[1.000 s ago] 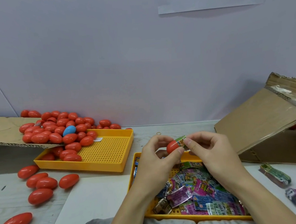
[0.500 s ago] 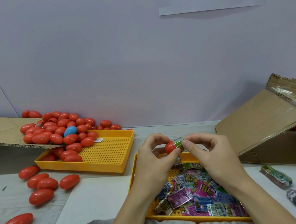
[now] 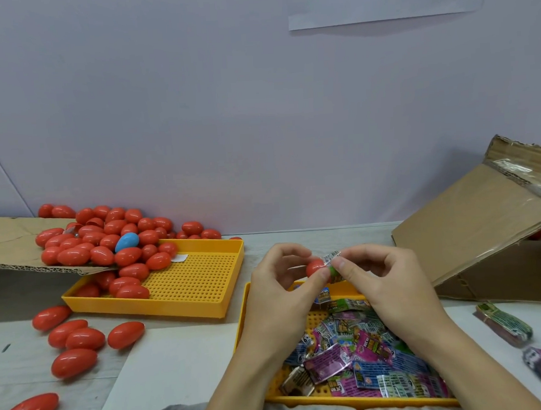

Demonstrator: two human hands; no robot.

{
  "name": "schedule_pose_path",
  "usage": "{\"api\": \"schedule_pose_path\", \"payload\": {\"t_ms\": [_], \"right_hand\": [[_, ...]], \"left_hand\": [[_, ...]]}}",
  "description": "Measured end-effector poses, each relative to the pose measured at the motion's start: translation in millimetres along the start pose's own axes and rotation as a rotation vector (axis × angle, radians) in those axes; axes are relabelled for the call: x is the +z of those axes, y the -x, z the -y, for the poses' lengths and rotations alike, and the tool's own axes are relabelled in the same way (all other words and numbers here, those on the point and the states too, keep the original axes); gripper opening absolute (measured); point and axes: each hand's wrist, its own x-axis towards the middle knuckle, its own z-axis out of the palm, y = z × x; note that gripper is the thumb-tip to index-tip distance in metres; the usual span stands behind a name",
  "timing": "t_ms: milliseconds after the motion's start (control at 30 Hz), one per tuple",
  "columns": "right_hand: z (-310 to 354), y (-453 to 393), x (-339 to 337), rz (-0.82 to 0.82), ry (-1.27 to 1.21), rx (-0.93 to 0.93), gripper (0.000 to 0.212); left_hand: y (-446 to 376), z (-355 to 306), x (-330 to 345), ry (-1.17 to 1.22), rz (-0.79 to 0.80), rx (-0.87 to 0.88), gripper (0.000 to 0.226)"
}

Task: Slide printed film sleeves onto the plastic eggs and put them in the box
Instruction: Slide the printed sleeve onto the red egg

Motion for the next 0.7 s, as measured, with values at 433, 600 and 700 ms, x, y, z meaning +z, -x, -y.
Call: {"api": "schedule_pose_path", "payload": {"t_ms": [433, 600, 700], "right_hand": [[3.8, -0.5, 3.2, 0.018, -0.123, 0.080, 0.016], [4.2, 0.2, 3.7, 0.013, -0.137, 0.111, 0.014], [5.1, 0.8, 3.6, 0.018, -0.137, 0.118, 0.013]], "left_hand": [[0.2, 2.8, -0.6, 0.001, 0.053, 0.049, 0.038], [0.8, 2.0, -0.1, 0.089, 0.088, 0.006, 0.048], [1.5, 0.4, 0.3, 0.089, 0.096, 0.003, 0.049]]}}
